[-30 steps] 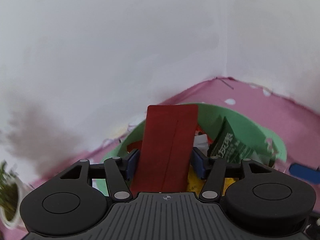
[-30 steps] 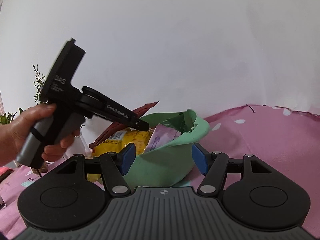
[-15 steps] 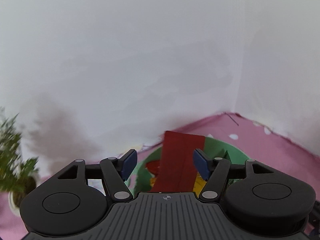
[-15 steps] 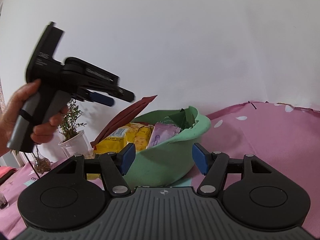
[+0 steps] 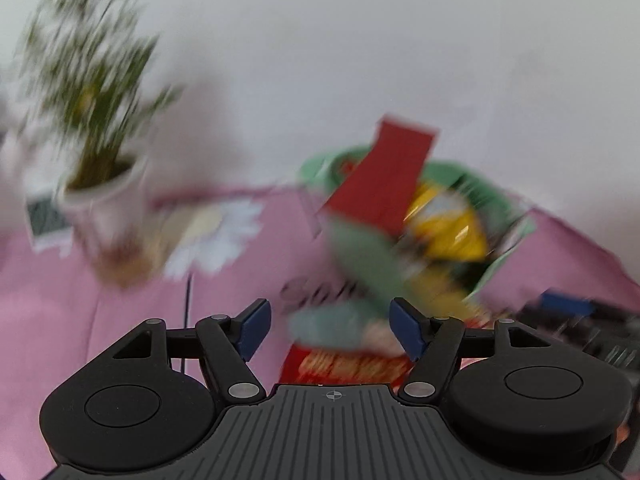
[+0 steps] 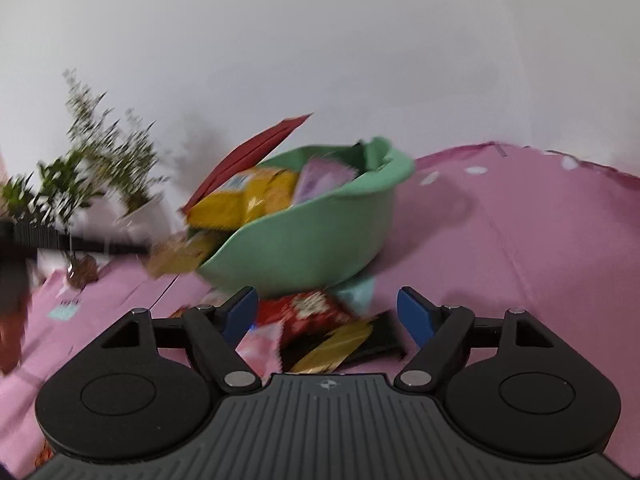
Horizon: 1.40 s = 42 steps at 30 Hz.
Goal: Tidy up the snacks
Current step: 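Grasp the pink peach candy packet with the right tool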
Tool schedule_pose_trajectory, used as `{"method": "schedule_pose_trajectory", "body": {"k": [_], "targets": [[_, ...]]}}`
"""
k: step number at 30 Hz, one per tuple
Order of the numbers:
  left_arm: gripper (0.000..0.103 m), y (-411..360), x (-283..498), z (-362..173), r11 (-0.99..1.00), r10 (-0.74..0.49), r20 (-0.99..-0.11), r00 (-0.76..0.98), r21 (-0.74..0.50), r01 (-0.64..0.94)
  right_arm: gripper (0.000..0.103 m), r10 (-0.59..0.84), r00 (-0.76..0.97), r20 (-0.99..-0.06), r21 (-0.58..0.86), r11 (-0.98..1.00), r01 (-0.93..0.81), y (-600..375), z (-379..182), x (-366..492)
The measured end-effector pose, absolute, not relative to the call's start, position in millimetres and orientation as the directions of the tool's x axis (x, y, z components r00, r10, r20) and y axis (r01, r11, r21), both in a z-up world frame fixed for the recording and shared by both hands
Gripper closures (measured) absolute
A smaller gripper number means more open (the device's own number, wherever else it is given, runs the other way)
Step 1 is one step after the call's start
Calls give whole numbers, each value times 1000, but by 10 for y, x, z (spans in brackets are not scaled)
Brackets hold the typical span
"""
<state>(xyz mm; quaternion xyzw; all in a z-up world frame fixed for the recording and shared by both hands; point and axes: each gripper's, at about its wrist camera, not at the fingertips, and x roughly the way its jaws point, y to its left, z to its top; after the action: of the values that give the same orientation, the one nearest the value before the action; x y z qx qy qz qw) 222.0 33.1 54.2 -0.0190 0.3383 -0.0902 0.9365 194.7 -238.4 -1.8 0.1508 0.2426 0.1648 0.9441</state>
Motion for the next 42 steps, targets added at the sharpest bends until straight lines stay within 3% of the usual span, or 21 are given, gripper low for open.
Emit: {"method": "schedule_pose_trajectory", "body": {"k": [6,9,15,21,27,33,38,42], "targets": [[0,582,2482,122,964,-213,-686,695,-266,34,22,410,734,-542,389,896,-214,-2276,-183,2293],[0,570,2561,41,949,-236,-684,690,-316,12,22,423,738,-526,376,894,-244,-2143,-172,2299],[0,259,2393,4,970,-237,-687,687,-203,131,20,465,680,-567,301,885,-354,-1860,-159,2223],[0,185,2008,-10,931,-364,-692,623,-241,275,21,487,661,-571,231,868,-441,-1715,-121,1803],[0,145,1562,24,902,-415,-704,576,-235,362,22,511,637,-577,231,850,-473,-1778,-63,1262],[0,368,1188,167,923,-383,-655,652,-305,236,19,417,739,-529,254,909,-331,-2055,104,849],[0,450,889,241,932,-345,-619,705,-314,181,19,467,714,-522,343,881,-326,-2022,103,416],[0,439,714,243,950,-293,-620,728,-274,149,19,487,665,-566,370,871,-323,-1831,33,268]]}}
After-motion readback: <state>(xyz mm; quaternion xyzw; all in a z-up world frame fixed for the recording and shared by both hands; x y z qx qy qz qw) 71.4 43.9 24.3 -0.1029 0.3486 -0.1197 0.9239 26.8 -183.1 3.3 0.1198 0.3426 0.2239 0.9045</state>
